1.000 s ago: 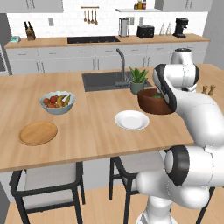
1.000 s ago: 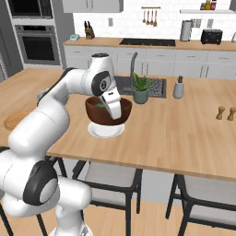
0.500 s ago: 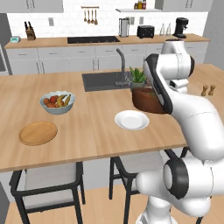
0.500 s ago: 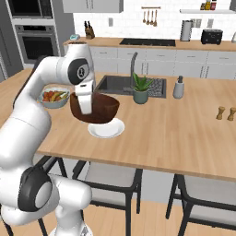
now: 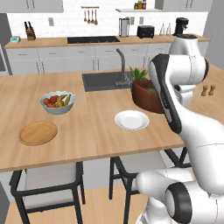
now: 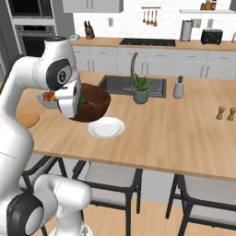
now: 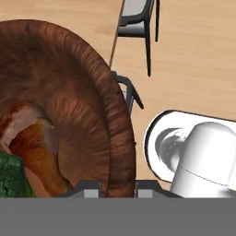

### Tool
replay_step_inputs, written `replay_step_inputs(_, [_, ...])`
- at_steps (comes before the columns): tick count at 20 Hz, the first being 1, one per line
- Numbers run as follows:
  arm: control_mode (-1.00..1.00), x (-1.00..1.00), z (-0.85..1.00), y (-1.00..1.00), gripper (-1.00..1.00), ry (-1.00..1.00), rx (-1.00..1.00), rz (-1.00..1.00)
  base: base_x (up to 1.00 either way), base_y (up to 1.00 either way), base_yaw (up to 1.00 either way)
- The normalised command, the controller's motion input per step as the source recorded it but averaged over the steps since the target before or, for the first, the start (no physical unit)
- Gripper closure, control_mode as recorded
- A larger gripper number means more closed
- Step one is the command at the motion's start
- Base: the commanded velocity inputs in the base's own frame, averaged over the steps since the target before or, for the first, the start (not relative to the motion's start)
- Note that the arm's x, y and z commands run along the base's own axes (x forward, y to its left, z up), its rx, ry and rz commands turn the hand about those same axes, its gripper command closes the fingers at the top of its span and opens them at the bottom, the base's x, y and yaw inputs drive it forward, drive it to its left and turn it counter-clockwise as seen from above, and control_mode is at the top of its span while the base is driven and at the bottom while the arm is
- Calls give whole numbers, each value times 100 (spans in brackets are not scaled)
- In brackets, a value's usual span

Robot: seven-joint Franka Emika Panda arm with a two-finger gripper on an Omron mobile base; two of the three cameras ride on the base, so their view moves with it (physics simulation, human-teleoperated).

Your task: Pick the chicken drumstick and broccoli from their plates and place them in the bowl. Then put the bowl in the fridge.

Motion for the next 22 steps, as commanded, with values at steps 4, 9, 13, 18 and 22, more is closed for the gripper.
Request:
replay_step_inputs(4, [-100,-40,2,10,100,-26,-1,-2,0,0,0])
replay_step_inputs(9, [-100,-34,1,0,100,-1,0,-6,0,0,0])
replay_step_inputs(13, [-100,-29,0,0,100,0,0,0,0,0,0])
replay_step_inputs(18, [-100,-42,-4,9,100,2,-4,0,0,0,0])
replay_step_inputs(22, [-100,-31,-2,1,100,1,-2,0,0,0,0])
